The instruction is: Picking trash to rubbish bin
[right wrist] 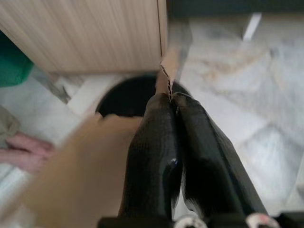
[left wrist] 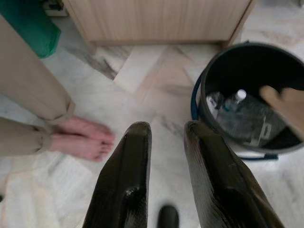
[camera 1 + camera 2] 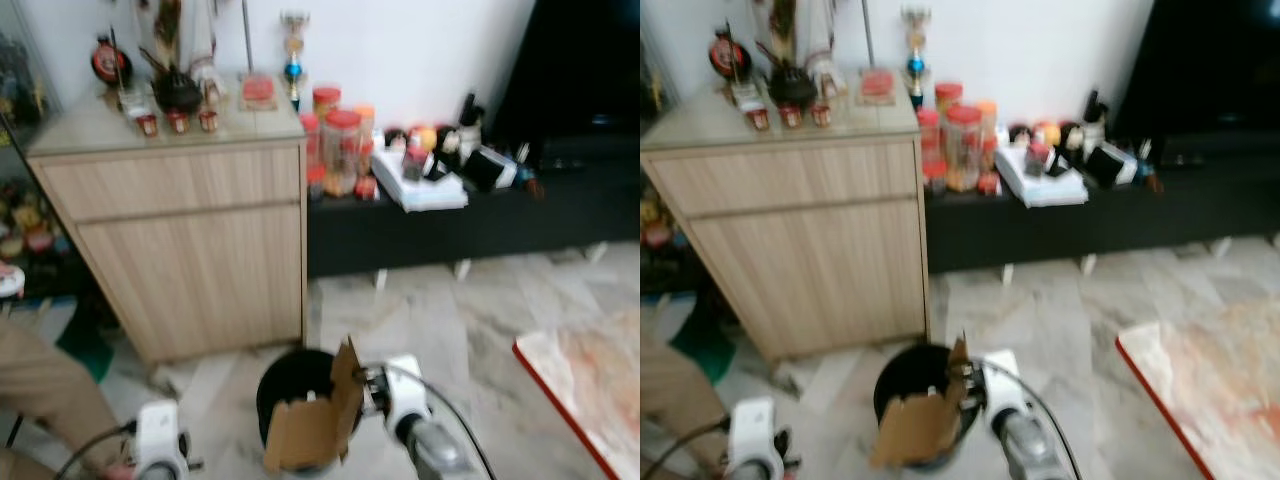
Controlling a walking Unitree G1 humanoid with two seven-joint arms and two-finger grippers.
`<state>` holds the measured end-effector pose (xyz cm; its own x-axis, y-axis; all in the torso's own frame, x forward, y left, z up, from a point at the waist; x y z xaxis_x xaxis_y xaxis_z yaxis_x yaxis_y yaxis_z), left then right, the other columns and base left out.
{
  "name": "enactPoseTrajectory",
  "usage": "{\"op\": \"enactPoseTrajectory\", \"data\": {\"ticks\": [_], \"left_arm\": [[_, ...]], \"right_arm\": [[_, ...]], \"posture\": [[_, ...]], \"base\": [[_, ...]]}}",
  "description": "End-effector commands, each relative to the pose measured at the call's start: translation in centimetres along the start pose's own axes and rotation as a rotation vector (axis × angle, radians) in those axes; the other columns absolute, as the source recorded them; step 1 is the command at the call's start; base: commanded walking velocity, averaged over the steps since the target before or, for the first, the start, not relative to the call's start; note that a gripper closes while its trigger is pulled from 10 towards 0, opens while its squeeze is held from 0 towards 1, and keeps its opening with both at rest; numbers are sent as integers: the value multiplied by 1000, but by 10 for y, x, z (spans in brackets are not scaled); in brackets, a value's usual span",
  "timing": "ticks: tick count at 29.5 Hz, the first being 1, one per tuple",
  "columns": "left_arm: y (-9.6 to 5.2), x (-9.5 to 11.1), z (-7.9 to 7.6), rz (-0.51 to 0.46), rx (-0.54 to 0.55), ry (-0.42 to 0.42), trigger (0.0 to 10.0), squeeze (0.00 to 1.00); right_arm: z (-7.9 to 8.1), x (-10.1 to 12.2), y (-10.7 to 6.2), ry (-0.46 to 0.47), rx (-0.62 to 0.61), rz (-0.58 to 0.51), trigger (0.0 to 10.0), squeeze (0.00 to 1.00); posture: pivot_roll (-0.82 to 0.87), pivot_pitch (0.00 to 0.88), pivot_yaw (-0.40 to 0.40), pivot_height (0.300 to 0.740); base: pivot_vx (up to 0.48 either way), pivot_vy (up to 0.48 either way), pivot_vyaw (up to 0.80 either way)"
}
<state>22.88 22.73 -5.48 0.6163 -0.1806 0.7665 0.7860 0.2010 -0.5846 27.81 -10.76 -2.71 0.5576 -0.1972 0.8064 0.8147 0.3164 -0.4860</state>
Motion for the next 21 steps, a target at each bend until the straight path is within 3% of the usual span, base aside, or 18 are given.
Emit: {"op": "enactPoseTrajectory", "data": {"ticks": [1,11,21], "left_arm": [[0,-2,10,3,22,8,10000,0],[0,-1,10,0,24,6,10000,0],[0,0,11,-6,26,2,10000,0]], "right_arm": [[16,7,6,-1,53,-30,10000,0],[26,11,9,-6,97,-32,10000,0],[25,8,8,-17,104,-17,10000,0]], "posture": [[69,19,-45,740],[74,22,-46,740],[75,23,-47,740]], "base": [[307,0,0],[310,0,0],[310,0,0]]}}
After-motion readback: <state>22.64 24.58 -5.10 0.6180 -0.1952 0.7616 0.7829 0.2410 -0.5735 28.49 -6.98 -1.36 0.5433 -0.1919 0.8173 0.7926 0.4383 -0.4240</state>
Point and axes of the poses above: a point about 5 cm out from each wrist's last joint towards the gripper, its own y axis pointing out of the wrist towards the gripper, its own x axis along the axis of the wrist's last joint, z = x × y, the point moved 1 cm from there along y, pointing out of the wrist towards the gripper, and after that the axes turned 15 degrees about y, right-handed, at the moved point
